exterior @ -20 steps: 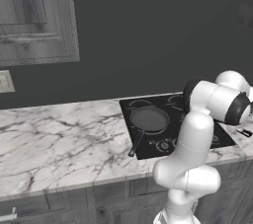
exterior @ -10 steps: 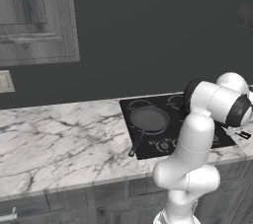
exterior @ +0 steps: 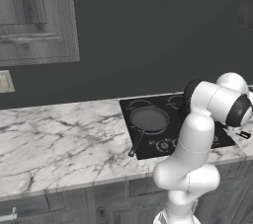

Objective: Place both pans onto different burners. Then place the lemon wedge and the chicken drumstick on different pans.

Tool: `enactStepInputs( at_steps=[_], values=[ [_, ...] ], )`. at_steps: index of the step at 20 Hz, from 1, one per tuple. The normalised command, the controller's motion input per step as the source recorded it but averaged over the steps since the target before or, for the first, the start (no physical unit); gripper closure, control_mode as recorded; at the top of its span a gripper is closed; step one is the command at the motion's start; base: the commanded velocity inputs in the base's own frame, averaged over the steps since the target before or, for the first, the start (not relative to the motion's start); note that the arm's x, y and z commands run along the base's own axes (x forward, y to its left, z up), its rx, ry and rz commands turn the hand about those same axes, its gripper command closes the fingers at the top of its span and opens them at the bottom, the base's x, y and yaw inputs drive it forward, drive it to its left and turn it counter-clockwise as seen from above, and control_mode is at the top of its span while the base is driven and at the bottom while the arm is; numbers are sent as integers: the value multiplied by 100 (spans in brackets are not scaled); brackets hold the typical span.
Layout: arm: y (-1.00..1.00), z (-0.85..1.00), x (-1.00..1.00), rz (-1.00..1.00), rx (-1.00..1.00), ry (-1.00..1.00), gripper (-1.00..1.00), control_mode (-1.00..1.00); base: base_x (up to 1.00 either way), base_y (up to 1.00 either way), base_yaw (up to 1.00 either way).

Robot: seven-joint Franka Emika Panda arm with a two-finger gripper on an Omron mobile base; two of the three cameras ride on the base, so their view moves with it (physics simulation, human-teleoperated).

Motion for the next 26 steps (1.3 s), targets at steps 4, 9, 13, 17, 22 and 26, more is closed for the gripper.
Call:
enactStepInputs(
  at_steps=[4, 9, 13, 17, 22, 26],
  values=[
    [-2, 0, 10, 0, 0, 0, 100, -100, 0, 0, 0],
    [-2, 0, 15, 0, 0, 0, 100, -100, 0, 0, 0],
    [0, 0, 9, 0, 0, 0, 100, -100, 0, 0, 0],
    [-5, 0, 7, 0, 0, 0, 100, -100, 0, 0, 0],
    [-22, -9, 0, 2, 0, 0, 100, -100, 0, 0, 0],
    [-10, -6, 0, 1, 0, 0, 100, -100, 0, 0, 0]
  ],
)
